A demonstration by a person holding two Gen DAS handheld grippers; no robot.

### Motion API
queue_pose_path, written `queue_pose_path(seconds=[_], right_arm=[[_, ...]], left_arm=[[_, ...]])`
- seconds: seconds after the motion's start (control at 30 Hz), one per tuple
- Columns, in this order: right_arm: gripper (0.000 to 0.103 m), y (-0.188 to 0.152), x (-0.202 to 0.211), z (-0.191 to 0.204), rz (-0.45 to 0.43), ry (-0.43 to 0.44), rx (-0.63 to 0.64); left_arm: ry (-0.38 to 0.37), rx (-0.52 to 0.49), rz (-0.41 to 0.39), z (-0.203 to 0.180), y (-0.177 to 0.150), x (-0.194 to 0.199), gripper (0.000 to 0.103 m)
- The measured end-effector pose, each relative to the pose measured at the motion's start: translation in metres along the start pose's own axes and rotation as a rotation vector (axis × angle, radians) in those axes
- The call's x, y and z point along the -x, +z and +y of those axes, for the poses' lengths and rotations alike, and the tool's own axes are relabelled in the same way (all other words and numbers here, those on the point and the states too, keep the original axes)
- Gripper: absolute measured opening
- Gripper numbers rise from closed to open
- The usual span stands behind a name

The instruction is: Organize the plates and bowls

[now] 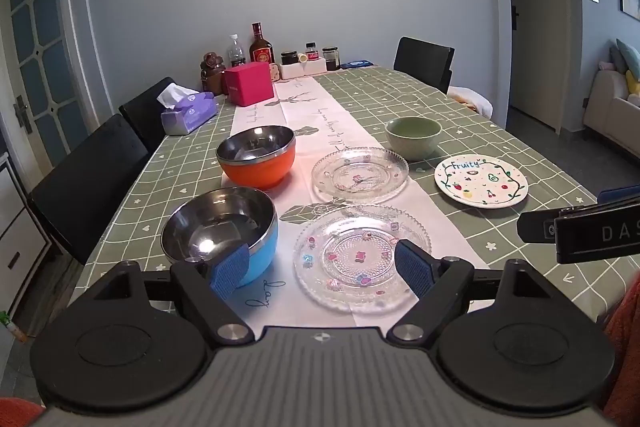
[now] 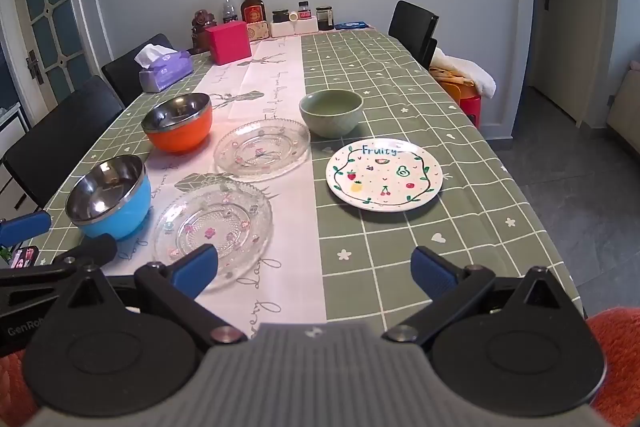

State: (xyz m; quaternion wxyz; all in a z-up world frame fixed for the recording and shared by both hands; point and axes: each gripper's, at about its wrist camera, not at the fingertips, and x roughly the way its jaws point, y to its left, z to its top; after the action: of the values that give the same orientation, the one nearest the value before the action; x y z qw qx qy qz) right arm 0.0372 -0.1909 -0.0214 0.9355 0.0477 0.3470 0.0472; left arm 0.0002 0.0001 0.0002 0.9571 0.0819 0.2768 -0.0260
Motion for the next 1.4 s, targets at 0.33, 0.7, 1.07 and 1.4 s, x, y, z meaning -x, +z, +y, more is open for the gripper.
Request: queue_pose_path(seconds=[0.33,0.7,1.07,1.4], right_arm=[[0.1,-0.0007,-0.0002,0.0008,-0.003,0.0,0.003],[0.1,-0.0034,-0.0004,0.0032,-0.008,0.003,0.011],[0.1,-0.0026,0.0024,0.0017,-0.014,0.007,0.01],[0.1,-0.0042,0.0016,0.0038,-0.009,0.007,0.018]], left_arm=[[0.0,0.0,0.003,-0.003,-0.0002,-0.0023,0.097],[-0.002,0.006,-0.002,-0.0019,-0.001,-0.0019,0.097],[-0.002,0.007,-0.001,-0.0035,-0.0006,-0.0008,0.097],[-0.004,0.01,-0.001,-0.0032,0.0004,-0.001,0.097]])
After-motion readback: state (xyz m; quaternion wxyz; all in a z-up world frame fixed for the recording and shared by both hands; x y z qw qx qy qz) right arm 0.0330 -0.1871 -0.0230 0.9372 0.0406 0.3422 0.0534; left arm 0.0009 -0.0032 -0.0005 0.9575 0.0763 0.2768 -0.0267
